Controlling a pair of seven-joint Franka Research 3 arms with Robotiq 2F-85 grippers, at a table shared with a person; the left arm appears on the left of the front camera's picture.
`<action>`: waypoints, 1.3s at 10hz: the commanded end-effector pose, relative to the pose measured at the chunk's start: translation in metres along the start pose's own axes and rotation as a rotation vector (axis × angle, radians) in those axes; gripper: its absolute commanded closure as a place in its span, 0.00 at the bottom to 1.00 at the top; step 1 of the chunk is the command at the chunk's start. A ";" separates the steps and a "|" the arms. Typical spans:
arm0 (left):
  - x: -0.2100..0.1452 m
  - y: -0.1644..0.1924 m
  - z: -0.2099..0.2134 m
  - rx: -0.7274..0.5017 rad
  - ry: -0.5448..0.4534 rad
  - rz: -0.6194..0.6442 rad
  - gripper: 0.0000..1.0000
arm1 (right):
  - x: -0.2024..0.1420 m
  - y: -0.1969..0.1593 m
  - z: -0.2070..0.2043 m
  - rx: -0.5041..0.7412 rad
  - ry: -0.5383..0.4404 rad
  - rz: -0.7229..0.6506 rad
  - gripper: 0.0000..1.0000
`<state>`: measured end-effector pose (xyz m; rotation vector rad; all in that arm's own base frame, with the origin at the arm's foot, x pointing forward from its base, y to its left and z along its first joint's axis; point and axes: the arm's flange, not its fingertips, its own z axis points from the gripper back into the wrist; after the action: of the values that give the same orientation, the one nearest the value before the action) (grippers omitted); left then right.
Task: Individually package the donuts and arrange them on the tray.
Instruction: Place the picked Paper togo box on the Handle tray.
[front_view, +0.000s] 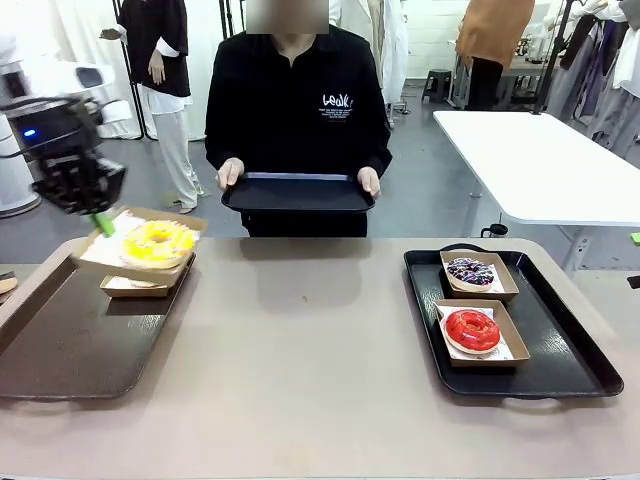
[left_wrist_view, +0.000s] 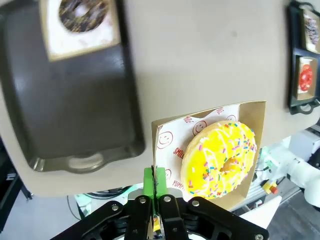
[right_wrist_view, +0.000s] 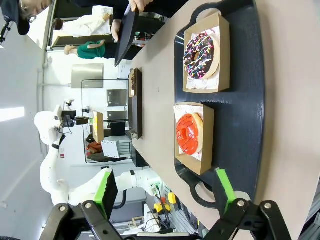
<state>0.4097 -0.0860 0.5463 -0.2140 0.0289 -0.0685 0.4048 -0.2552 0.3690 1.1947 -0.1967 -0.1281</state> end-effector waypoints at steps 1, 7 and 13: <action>-0.016 0.046 -0.010 0.007 -0.041 0.027 0.99 | 0.001 0.002 0.000 0.004 -0.006 -0.014 0.00; -0.017 0.115 -0.038 0.181 -0.007 0.156 0.99 | 0.001 0.002 0.000 0.004 -0.006 -0.014 0.00; -0.018 0.118 -0.038 0.152 0.004 0.138 0.99 | 0.001 0.002 0.000 0.004 -0.006 -0.014 0.00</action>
<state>0.3999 0.0217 0.4817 -0.0441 0.0503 0.0753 0.4047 -0.2554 0.3689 1.1948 -0.1969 -0.1286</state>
